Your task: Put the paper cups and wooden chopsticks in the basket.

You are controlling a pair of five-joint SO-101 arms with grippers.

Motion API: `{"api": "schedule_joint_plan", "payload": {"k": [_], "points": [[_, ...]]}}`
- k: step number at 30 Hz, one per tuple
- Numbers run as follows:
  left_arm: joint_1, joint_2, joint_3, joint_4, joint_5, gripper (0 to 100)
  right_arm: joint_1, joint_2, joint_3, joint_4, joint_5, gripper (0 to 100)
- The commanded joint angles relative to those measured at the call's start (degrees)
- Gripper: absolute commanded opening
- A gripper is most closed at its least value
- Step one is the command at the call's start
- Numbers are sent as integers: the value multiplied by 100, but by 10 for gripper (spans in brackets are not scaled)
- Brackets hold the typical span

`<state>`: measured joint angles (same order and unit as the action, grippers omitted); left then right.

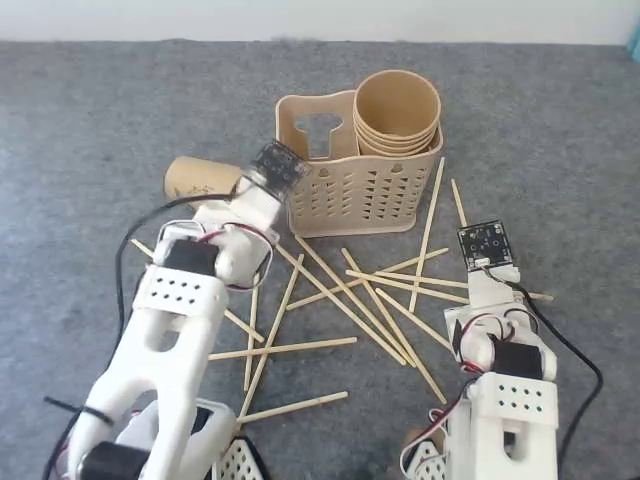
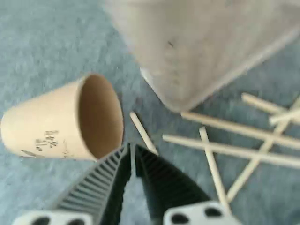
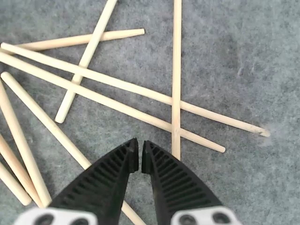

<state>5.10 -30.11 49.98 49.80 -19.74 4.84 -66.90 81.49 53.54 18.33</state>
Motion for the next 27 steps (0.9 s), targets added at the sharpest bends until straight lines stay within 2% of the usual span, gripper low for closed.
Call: {"api": "schedule_joint_plan", "payload": {"k": [1,7,12,14,20,27], "points": [[97,-237,277,-756,-132,13,75,-13,-44,-92,88,30],[-290,-158,637,-1442,-132,13,75,-13,-35,-92,88,30],[-607,633,426,-1934,-123,12,75,-13,-35,-92,88,30],[-677,1020,321,-2251,88,12,75,-13,-35,-92,88,30],[-703,1793,426,-3868,1134,12,75,-13,-35,-101,88,30],[-870,1873,910,-5380,1231,12,75,-13,-35,-101,88,31]]}}
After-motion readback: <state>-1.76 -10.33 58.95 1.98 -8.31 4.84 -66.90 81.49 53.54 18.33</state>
